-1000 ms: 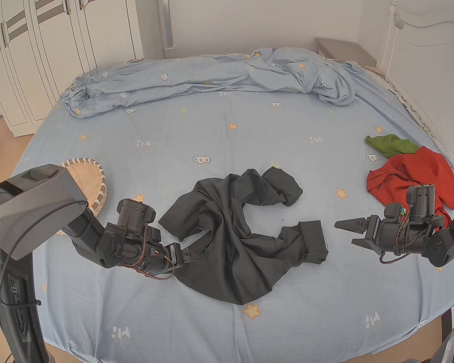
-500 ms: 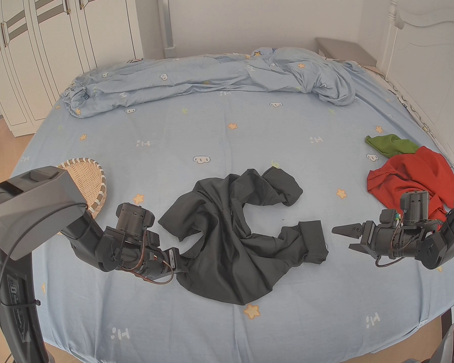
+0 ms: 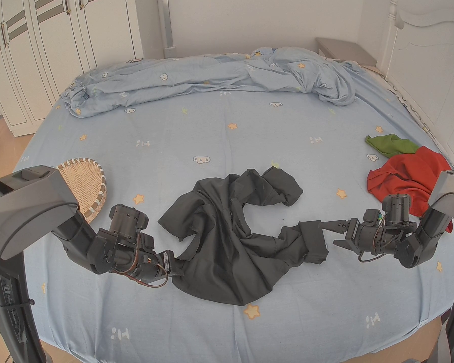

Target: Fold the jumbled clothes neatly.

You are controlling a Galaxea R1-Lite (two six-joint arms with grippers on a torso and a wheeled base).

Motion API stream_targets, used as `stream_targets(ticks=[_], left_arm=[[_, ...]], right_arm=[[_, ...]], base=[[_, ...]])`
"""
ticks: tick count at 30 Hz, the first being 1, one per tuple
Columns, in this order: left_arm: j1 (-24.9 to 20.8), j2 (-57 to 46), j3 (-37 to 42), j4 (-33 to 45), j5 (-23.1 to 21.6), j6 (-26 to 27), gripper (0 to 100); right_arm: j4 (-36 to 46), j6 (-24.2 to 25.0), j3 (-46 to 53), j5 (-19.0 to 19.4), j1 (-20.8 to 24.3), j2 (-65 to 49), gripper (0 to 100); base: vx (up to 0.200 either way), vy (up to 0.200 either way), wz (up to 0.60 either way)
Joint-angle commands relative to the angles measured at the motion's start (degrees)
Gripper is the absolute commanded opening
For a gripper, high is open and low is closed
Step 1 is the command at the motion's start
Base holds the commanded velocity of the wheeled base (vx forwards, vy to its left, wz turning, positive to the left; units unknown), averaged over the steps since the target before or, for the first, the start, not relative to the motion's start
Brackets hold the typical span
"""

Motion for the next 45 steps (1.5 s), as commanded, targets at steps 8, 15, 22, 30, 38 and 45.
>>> stream_targets(ticks=[8,15,22,30,38,45], left_arm=[[0.40,-1.44,0.89,-0.01,-0.14,-0.01,0],[0.32,-1.61,0.98,-0.01,-0.14,-0.10,0],[0.14,-1.70,0.98,-0.01,-0.14,-0.10,0],[0.32,-1.53,1.07,-0.01,-0.14,-0.10,0],[0.58,-1.70,1.77,-1.07,-0.14,-0.19,0],[2.51,-5.22,3.88,-6.17,-0.14,-0.19,0]], right_arm=[[0.09,3.24,-5.46,1.22,1.58,4.85,100],[0.09,3.15,-5.81,1.22,3.16,5.29,100],[0.18,3.24,-5.90,1.22,3.95,5.47,100],[0.18,2.97,-6.08,1.22,4.30,6.17,0],[-0.09,2.71,-5.81,1.13,4.12,5.73,0],[-0.61,2.97,-4.14,0.25,1.05,0.11,0]], base=[[0.000,0.000,0.00],[0.000,0.000,0.00],[0.000,0.000,0.00],[0.000,0.000,0.00],[0.000,0.000,0.00],[0.000,0.000,0.00]])
